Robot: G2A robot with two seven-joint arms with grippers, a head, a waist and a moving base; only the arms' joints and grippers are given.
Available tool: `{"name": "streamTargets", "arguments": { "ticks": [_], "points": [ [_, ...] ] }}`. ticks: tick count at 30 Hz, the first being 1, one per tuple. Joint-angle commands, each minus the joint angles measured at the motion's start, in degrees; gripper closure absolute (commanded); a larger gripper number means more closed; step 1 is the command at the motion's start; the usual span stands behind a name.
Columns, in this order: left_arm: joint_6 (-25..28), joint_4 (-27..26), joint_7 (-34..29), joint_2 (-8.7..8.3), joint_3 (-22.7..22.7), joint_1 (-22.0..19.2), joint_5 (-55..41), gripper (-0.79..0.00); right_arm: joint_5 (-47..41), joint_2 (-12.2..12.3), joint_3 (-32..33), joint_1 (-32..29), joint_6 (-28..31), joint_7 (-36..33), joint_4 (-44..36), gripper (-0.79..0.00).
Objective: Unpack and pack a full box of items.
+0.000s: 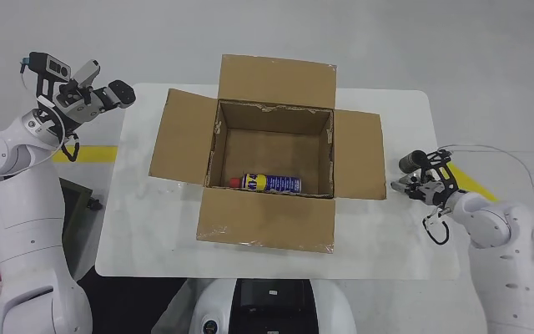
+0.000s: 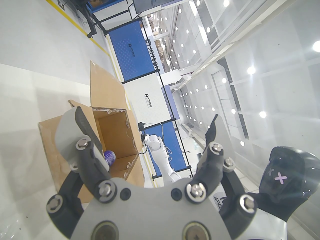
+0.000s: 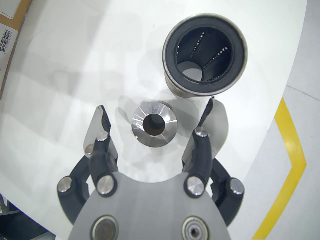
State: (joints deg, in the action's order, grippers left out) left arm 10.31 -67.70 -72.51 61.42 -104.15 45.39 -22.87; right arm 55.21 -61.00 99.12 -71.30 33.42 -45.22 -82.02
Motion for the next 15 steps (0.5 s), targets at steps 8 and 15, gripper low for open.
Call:
{"name": "streamTargets", "arguments": {
  "ticks": [8,15],
  "points": [
    [0.00,0.00,0.00,0.00,0.00,0.00,0.00,-0.785,-0.24,0.67,-0.64,0.53,0.30,-0.34,0.91,-0.089],
    [0.00,0.00,0.00,0.00,0.00,0.00,0.00,-0.785,-1.12,1.26,0.27,-1.28,-0.11,-0.65,-1.58,0.000]
  ]
}}
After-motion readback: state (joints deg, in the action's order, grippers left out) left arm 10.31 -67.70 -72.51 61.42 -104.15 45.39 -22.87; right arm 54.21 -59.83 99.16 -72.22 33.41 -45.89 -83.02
